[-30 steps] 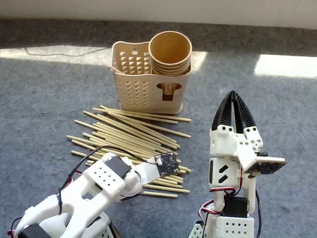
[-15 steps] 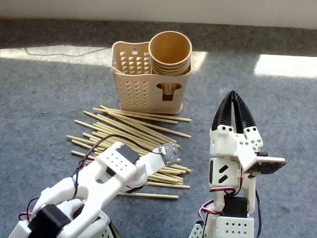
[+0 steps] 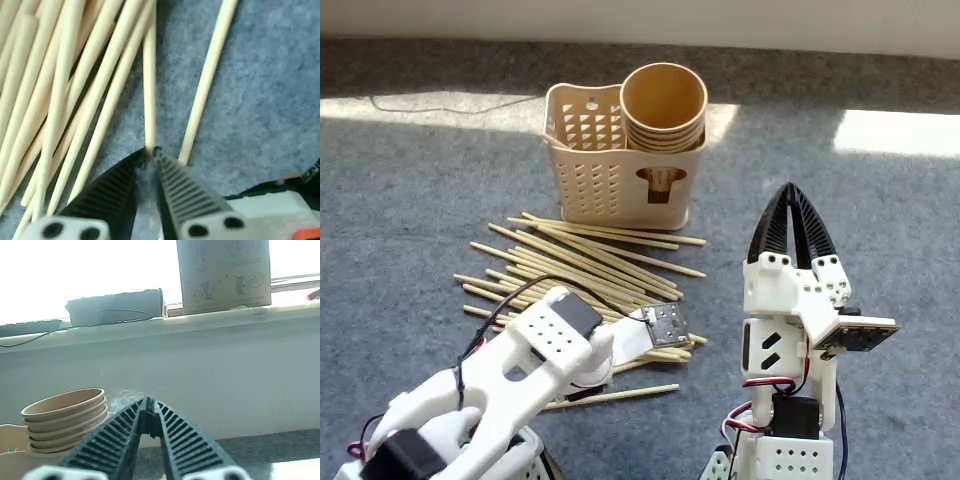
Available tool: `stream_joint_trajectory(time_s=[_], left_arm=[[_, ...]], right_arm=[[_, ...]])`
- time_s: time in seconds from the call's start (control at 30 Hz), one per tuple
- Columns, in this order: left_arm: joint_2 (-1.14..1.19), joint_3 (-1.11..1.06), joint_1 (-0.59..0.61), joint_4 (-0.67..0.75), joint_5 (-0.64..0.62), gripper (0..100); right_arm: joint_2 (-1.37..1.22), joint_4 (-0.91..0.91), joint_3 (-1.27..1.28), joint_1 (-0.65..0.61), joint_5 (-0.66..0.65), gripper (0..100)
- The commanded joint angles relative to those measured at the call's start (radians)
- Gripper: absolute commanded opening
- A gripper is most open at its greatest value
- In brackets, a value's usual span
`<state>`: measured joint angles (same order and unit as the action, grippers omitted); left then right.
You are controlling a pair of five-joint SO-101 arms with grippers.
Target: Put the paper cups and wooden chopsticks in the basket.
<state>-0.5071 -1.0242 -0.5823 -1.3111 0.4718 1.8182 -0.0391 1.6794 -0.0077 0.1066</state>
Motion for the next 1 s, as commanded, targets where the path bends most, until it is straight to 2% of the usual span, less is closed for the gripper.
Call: stream_joint_trajectory(time_s=[0.0, 0.17, 0.4, 0.5, 0.7, 0.97], left_arm=[[-0.147, 0.077, 0.035, -0.11, 0.021, 1], [-0.243, 0.133, 0.122, -0.184, 0.026, 1], [-0.251, 0.134, 0.125, -0.206, 0.054, 1], [-0.251, 0.093, 0.125, -0.152, 0.051, 3], [-0.251, -0.048, 0.108, 0.02, -0.089, 16], [-0.249, -0.088, -0.004, 0.126, -0.187, 16]], right_arm=[[0.016, 0.002, 0.09, 0.012, -0.003, 0.6], [0.016, 0.002, 0.09, 0.012, -0.003, 0.6], [0.016, 0.002, 0.09, 0.012, -0.003, 0.6], [0.016, 0.002, 0.09, 0.012, -0.003, 0.6], [0.016, 0.002, 0.09, 0.012, -0.003, 0.6], [0.015, 0.002, 0.09, 0.01, -0.003, 0.6]])
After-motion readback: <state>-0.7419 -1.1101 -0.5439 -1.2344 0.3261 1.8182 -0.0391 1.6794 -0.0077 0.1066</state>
